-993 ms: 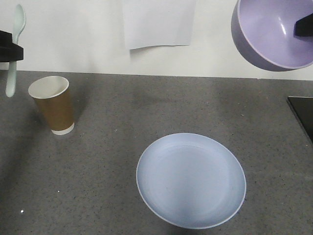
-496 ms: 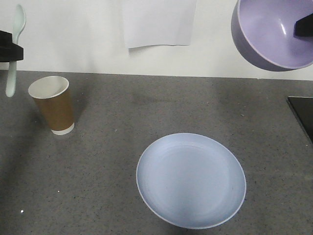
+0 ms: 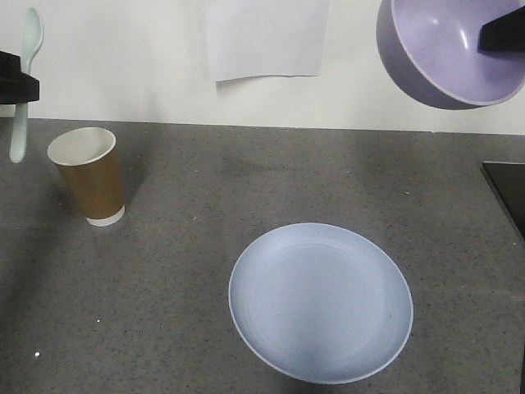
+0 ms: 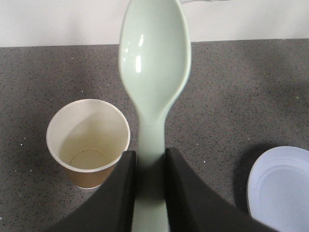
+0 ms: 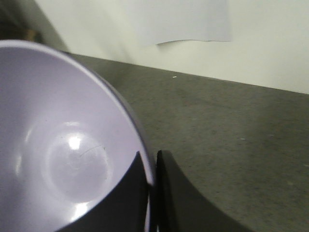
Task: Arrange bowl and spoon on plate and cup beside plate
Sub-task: 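Lower the lavender bowl onto the pale blue plate with the right gripper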
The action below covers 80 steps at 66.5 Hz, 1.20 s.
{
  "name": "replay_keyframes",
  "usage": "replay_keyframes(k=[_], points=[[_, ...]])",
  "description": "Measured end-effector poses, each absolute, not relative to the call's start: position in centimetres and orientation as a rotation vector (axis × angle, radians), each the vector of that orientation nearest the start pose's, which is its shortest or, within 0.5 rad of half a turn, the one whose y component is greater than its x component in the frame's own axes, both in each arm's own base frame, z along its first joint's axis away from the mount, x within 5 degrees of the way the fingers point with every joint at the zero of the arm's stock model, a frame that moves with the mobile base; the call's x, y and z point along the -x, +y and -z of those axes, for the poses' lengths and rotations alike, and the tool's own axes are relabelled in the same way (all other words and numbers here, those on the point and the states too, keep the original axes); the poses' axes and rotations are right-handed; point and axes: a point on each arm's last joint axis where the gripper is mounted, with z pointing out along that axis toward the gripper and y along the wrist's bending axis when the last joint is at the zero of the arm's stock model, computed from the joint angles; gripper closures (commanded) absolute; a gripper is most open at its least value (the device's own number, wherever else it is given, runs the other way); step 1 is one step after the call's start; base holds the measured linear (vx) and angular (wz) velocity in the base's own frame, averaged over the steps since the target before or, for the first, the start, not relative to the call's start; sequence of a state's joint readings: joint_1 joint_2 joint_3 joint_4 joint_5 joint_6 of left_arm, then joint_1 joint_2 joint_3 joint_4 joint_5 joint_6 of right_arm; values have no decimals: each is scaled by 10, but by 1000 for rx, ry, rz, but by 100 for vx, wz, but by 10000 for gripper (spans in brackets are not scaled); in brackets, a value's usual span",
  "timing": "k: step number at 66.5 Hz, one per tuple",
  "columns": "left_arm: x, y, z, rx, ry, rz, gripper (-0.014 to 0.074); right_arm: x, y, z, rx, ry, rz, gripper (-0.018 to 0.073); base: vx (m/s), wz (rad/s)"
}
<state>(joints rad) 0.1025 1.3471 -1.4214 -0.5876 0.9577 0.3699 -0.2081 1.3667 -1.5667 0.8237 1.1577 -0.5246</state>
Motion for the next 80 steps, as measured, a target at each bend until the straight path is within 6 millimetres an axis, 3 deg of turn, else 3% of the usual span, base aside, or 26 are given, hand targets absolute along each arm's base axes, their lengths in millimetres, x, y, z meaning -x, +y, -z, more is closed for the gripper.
replay_keyframes(k=[7,15,26,33,43,53,66,80], points=[[-283,-12,-416,-135,2226,476,603,-289,24,-438,418,2158,-789,566,0,0],[-283,-12,-416,-135,2226,476,603,-314,63,-402,601,2271,-837,563,0,0],[-283,-12,-416,-135,2226,476,603,-328,110,-353,845,2469,-712,562,0,0],[-283,-12,-416,-135,2226,476,603,-334,128,-325,940,2590,-584,562,0,0],[-283,-12,-416,-135,2226,476,603,-343,136,-296,981,2706,-444,562,0,0],[-283,-12,-416,-135,2226,476,603,-350,138,-279,991,2754,-425,556,0,0],[-283,-12,-416,-135,2226,476,603,-353,138,-270,1001,2777,-400,496,0,0],[-283,-12,-416,-135,2226,476,603,-354,136,-269,1012,2781,-366,355,0,0]])
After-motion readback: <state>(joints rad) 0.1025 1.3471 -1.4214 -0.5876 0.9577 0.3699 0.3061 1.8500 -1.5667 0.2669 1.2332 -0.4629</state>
